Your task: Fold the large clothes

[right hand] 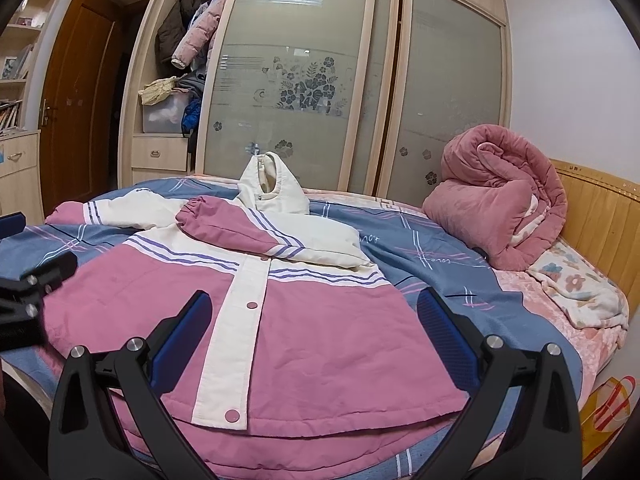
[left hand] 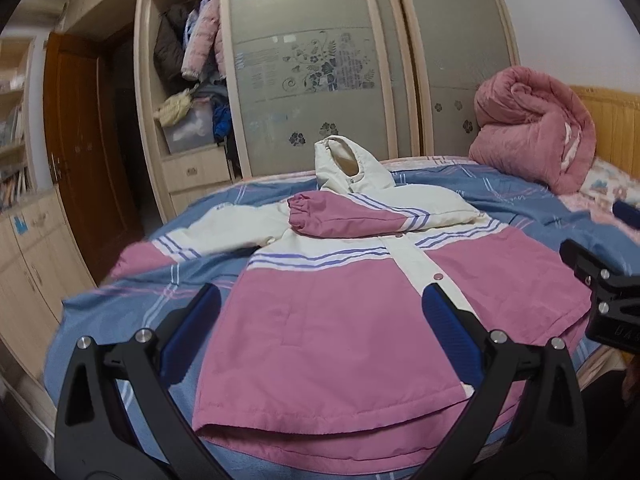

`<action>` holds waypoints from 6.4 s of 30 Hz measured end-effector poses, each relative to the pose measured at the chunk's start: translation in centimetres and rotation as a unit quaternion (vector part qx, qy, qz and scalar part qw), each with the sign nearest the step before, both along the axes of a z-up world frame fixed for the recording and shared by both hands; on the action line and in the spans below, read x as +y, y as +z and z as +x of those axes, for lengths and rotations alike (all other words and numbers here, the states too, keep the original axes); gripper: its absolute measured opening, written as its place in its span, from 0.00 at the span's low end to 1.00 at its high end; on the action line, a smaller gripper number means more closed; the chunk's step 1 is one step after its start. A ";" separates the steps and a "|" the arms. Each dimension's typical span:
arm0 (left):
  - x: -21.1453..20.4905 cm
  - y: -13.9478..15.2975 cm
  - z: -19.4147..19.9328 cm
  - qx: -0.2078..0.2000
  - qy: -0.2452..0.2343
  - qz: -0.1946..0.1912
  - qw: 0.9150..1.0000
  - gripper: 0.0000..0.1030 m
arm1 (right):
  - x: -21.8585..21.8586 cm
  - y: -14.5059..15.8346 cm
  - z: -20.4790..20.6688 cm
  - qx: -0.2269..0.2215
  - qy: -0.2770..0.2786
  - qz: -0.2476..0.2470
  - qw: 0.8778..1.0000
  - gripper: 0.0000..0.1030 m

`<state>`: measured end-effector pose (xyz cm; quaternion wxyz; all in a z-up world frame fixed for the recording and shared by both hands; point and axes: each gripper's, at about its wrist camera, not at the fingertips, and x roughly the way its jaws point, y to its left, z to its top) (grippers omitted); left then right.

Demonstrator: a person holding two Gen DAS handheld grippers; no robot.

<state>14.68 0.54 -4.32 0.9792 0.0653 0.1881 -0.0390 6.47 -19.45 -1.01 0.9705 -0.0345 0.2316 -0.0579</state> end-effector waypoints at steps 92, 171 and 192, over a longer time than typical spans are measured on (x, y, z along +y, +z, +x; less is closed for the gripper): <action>-0.6 6.3 9.4 0.050 -0.105 -0.034 0.993 0.98 | -3.8 -0.3 0.1 0.006 -0.006 0.090 0.996 0.99; 2.2 4.1 -5.1 -0.020 -0.022 -0.050 0.998 0.98 | -2.9 2.4 1.9 0.017 0.085 0.151 0.985 0.99; 5.8 3.9 -4.5 -0.012 -0.041 -0.112 0.993 0.98 | -0.2 -10.3 36.4 0.267 0.128 0.458 0.838 0.69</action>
